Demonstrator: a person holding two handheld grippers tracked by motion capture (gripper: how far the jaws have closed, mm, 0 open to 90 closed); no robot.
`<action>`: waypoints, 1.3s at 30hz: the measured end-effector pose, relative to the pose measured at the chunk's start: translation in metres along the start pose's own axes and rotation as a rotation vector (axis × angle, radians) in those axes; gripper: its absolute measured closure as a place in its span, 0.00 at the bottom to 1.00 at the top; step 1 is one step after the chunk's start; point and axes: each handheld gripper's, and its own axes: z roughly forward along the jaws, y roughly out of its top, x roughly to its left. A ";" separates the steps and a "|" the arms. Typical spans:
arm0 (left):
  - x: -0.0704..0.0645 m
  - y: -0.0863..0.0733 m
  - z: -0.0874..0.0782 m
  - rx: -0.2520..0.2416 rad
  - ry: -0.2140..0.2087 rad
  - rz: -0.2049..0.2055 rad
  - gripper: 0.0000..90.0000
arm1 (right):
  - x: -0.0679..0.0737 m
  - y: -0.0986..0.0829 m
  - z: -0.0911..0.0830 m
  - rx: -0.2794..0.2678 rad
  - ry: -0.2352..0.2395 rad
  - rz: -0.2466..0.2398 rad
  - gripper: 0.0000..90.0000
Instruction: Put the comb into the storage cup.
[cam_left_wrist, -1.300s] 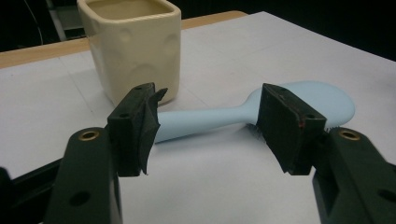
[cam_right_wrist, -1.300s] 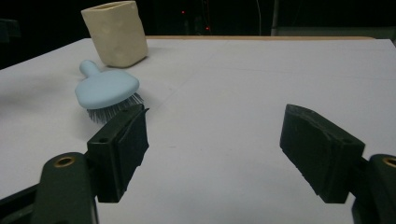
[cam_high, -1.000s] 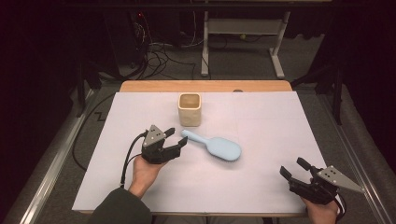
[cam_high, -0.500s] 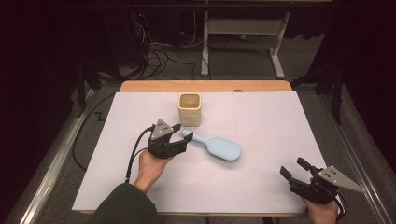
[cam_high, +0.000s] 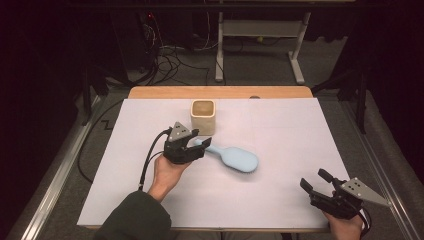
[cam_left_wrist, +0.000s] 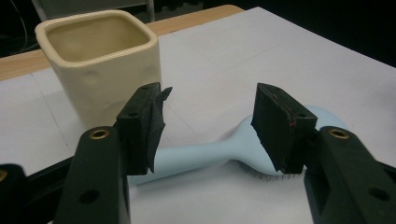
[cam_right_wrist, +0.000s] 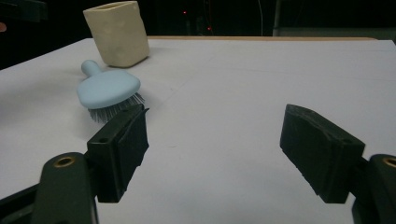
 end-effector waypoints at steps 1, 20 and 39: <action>0.000 0.001 0.001 0.005 0.000 0.001 0.49 | 0.000 0.000 0.000 0.000 0.000 -0.001 0.27; -0.001 0.026 0.017 0.071 -0.005 0.003 0.51 | -0.001 0.000 0.000 0.000 0.009 0.005 0.27; 0.008 0.041 0.024 0.142 0.017 -0.005 0.55 | 0.000 0.000 0.001 0.002 0.012 0.002 0.27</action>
